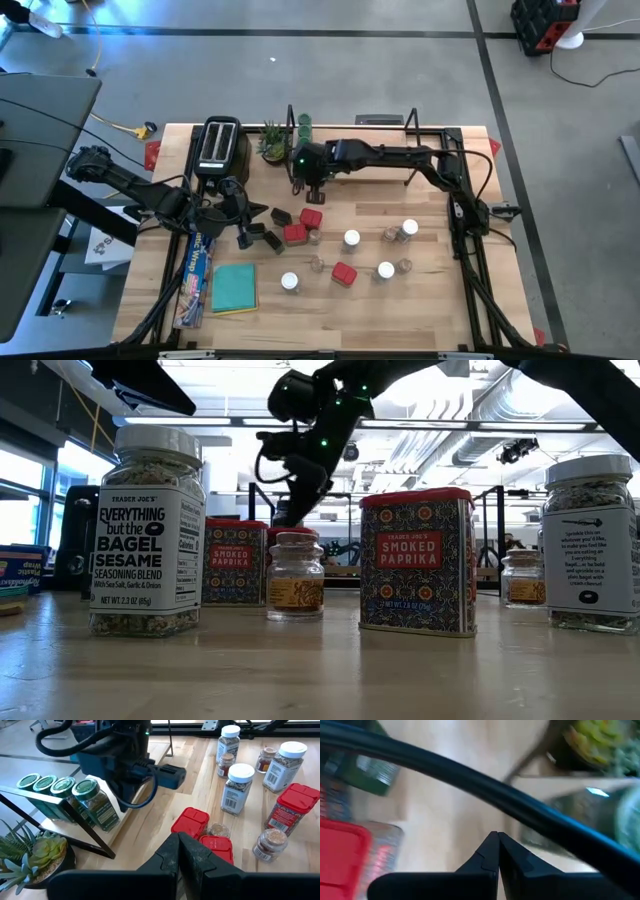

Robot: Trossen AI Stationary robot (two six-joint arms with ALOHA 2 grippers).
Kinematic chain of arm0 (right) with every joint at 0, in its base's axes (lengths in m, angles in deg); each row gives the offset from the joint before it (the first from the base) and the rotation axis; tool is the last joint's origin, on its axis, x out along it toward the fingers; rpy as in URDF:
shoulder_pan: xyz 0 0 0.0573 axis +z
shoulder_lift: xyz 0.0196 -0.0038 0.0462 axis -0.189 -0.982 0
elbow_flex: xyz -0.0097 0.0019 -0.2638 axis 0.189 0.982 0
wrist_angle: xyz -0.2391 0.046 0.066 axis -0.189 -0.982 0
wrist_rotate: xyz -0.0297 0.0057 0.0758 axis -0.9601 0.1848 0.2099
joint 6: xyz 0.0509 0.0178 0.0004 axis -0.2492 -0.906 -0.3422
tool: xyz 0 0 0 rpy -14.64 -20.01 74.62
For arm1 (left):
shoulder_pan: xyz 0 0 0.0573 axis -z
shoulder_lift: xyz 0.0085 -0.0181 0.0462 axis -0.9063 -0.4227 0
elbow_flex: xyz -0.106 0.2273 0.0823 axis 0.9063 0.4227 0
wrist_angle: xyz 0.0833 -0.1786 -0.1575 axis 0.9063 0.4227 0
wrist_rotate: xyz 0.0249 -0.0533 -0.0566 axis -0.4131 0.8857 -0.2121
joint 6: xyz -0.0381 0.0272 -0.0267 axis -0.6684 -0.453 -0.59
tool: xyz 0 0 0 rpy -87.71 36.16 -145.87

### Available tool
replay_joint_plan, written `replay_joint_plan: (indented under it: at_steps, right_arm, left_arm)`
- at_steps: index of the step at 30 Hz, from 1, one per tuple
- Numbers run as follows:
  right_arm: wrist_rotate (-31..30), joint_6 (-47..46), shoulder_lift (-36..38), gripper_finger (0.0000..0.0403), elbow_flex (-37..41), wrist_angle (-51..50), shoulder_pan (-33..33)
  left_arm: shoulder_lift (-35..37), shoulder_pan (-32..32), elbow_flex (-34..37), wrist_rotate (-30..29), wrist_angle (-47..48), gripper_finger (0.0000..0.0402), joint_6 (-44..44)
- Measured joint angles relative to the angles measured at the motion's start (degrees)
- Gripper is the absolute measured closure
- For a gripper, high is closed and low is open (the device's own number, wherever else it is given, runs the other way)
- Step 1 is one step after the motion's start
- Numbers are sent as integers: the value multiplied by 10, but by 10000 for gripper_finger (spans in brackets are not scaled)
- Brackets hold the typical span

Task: Shelf spices
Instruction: Put the green seasoning bottle on the shelf aligned with the other green seasoning bottles

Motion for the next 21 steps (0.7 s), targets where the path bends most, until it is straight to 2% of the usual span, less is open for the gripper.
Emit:
replay_joint_plan:
  at_steps: [5, 21]
  right_arm:
    - [14, -4, 0, 403, 5, 31, -8]
    - [-2, -13, -1, 403, 6, 6, -22]
  left_arm:
    - [0, 0, 0, 0, 0, 399, 0]
    - [0, 0, 0, 0, 1, 399, 0]
